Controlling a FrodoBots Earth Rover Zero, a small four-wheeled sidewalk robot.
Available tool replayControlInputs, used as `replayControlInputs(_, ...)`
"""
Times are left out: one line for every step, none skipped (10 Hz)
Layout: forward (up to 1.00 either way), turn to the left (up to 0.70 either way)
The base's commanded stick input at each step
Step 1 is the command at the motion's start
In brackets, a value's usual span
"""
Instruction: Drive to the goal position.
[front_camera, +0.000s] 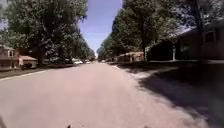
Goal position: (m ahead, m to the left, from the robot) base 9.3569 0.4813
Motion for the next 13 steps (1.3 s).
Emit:
replayControlInputs(0.70,0.00)
replayControlInputs(0.70,0.00)
replayControlInputs(0.70,0.00)
replayControlInputs(0.70,0.00)
replayControlInputs(0.70,0.00)
replayControlInputs(0.70,0.00)
replayControlInputs(0.70,0.00)
replayControlInputs(0.70,0.00)
replayControlInputs(0.70,0.00)
replayControlInputs(0.70,0.00)
replayControlInputs(0.70,0.00)
replayControlInputs(0.70,0.00)
replayControlInputs(0.70,0.00)
